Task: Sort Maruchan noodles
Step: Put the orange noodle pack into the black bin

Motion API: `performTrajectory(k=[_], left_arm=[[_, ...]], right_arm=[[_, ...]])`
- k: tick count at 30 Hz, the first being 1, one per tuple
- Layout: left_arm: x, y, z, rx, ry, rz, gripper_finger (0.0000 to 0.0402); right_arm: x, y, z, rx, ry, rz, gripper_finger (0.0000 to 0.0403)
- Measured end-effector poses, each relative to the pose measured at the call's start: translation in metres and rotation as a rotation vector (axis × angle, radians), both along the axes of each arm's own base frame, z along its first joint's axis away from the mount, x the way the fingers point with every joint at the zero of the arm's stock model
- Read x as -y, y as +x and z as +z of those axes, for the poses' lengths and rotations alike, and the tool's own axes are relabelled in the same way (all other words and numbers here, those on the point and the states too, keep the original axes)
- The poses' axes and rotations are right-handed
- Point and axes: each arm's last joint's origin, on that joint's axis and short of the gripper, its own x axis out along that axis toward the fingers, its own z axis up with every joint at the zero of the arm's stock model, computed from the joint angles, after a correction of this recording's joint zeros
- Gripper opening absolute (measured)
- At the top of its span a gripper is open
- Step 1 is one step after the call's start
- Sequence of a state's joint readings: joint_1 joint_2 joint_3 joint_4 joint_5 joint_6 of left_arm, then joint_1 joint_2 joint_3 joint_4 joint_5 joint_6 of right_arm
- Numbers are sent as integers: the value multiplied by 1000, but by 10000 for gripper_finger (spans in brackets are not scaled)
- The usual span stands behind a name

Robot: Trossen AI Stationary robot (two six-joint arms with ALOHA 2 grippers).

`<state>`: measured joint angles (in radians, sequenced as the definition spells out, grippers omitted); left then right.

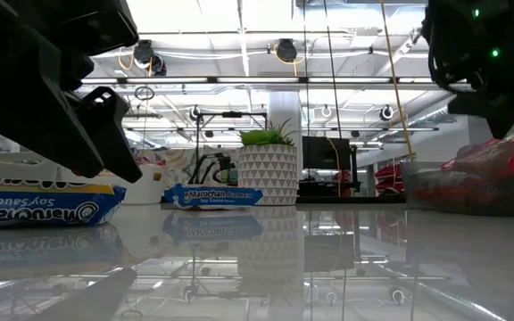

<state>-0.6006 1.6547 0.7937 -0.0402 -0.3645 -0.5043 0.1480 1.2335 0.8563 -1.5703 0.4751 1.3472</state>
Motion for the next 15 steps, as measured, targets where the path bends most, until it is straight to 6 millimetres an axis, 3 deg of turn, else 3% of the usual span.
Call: performTrajectory(k=[4,15], left_arm=[[3,-2,0,0,-2,-8,326],[3,2,3,36,-14,-16,326]], right_arm=[[7,-8,-10,-81,7,-27,0],[8,3,-14,1,41,19,0]])
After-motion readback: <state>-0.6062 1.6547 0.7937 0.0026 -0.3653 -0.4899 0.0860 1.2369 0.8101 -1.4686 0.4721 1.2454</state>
